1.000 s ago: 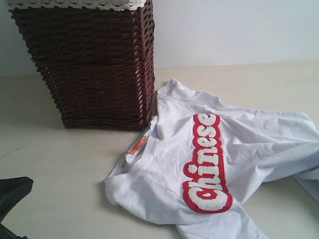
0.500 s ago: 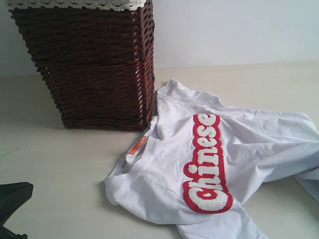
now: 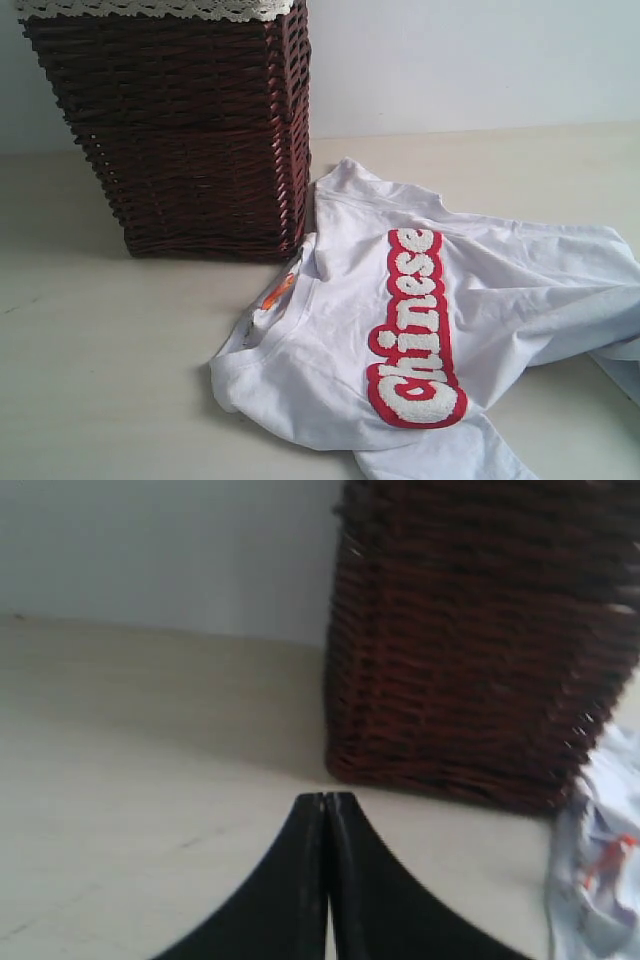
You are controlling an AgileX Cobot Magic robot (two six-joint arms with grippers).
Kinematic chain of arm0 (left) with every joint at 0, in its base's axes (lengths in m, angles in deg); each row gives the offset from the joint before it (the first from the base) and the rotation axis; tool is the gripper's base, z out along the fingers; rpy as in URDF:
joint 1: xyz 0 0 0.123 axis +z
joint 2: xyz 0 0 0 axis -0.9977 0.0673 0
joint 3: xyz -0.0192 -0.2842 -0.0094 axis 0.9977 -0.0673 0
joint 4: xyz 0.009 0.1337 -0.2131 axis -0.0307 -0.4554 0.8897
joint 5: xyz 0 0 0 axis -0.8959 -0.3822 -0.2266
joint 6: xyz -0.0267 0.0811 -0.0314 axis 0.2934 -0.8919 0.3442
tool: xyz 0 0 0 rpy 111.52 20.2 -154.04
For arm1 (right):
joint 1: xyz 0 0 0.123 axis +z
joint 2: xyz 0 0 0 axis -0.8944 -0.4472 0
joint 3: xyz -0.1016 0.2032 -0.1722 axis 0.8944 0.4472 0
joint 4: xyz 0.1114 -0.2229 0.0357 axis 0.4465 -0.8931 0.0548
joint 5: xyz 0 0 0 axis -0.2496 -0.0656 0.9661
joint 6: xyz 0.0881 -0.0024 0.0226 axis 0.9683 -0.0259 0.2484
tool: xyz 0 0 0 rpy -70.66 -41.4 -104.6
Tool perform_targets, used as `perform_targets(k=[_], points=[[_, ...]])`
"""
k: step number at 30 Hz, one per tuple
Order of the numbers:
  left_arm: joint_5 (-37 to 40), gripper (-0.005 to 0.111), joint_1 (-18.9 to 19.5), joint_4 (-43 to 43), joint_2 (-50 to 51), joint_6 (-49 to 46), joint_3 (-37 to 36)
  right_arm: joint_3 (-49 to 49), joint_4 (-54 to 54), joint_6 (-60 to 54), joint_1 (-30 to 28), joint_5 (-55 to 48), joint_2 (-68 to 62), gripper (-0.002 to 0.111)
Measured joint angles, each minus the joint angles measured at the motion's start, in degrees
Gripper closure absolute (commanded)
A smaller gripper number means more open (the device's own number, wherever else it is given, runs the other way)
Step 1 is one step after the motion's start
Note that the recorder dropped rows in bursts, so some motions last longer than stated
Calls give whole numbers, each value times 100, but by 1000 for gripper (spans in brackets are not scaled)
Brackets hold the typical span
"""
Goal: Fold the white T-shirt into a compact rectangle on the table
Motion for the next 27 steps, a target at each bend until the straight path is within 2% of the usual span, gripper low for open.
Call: perform_targets(k=[6, 9, 13, 17, 18, 19, 20, 21, 22, 23, 25, 27], points=[[0, 107, 1085, 10, -1150, 0, -161, 155, -343, 769, 0, 1, 151, 108], [-22, 107, 1549, 10, -1442, 0, -161, 768, -368, 909, 0, 130, 569, 108], [-46, 107, 1682, 10, -1483, 0, -161, 1348, -635, 877, 0, 216, 769, 108], [78, 107, 1694, -89, -1483, -45, -161, 1497, -1160, 762, 0, 283, 784, 108], [93, 107, 1694, -354, -1483, -116, -161, 1497, -1283, 751, 0, 344, 809, 108], [136, 107, 1694, -1635, -1412, -310, -161, 1497, -1490, 750, 0, 510, 834, 108], [180, 107, 1694, -2452, -1359, -367, -161, 1497, -1557, 743, 0, 596, 840, 108], [470, 107, 1694, -3681, -1266, -420, -161, 1497, -1672, 743, 0, 792, 848, 108], [807, 107, 1694, -4404, -1207, -450, -161, 1497, -1714, 743, 0, 897, 848, 108], [1853, 107, 1694, -5268, -1140, -476, -161, 1508, -1727, 743, 0, 998, 848, 108], [3259, 107, 1694, -6034, -1105, -476, -188, 1544, -1494, 743, 0, 1047, 875, 108], [3428, 107, 1694, -6240, -1091, -476, -192, 1552, -1150, 625, 0, 1200, 933, 108]])
